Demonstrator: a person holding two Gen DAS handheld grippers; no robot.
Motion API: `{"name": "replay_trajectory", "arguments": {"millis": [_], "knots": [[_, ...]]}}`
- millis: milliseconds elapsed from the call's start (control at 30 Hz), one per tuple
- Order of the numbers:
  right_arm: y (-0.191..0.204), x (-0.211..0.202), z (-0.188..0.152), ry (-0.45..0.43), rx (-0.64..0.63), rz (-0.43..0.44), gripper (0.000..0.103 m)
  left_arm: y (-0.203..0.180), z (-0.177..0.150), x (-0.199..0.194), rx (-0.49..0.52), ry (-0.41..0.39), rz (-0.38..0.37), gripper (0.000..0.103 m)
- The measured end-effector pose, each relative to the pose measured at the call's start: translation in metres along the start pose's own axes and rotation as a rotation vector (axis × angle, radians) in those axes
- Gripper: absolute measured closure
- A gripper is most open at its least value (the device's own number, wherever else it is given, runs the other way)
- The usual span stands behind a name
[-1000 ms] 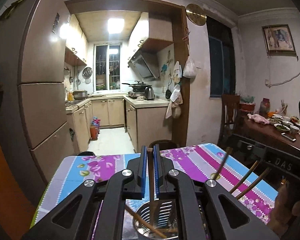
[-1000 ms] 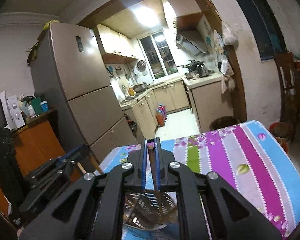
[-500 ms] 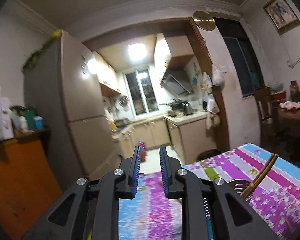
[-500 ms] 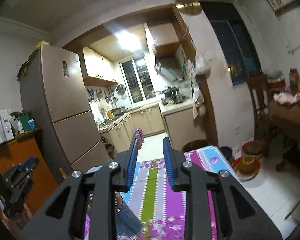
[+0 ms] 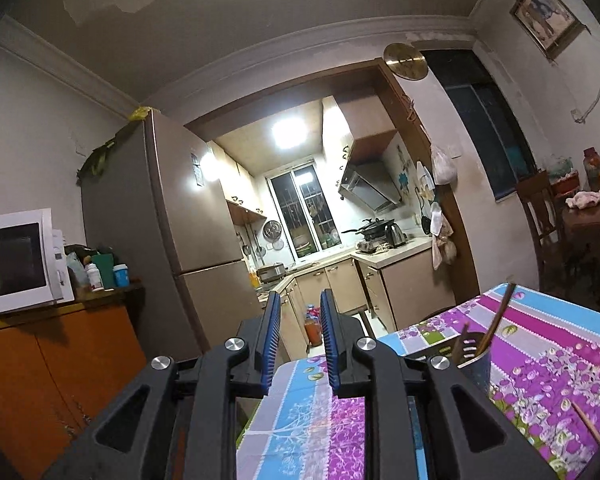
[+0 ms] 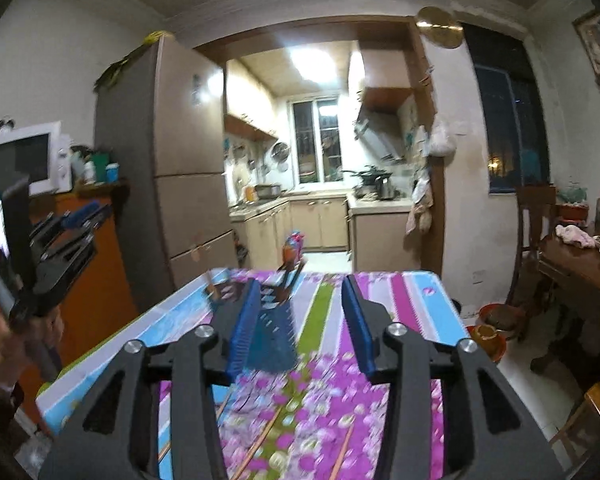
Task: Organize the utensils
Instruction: 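Withdraw both open tools from the holder back over the table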
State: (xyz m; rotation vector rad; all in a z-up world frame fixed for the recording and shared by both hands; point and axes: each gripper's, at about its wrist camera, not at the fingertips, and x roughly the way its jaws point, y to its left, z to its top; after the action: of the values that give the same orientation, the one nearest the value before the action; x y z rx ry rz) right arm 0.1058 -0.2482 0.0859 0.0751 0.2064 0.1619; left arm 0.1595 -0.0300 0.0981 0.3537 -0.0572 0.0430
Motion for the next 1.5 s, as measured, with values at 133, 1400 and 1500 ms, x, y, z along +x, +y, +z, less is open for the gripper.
{"name": "replay_trajectory", "arguments": {"millis": [133, 1400, 1500], "knots": [[0.018, -0.011, -0.019, 0.038, -0.058, 0.016, 0.062, 0.000, -0.004, -0.014, 0.010, -0.005, 0.004, 0.081], [0.042, -0.109, -0.205, 0.381, -0.001, -0.125, 0.028, -0.007, -0.189, -0.194, -0.017, 0.430, -0.292, 0.028], [0.052, -0.103, -0.207, 0.395, -0.039, -0.081, 0.036, -0.016, -0.188, -0.193, -0.017, 0.428, -0.336, 0.028]]}}
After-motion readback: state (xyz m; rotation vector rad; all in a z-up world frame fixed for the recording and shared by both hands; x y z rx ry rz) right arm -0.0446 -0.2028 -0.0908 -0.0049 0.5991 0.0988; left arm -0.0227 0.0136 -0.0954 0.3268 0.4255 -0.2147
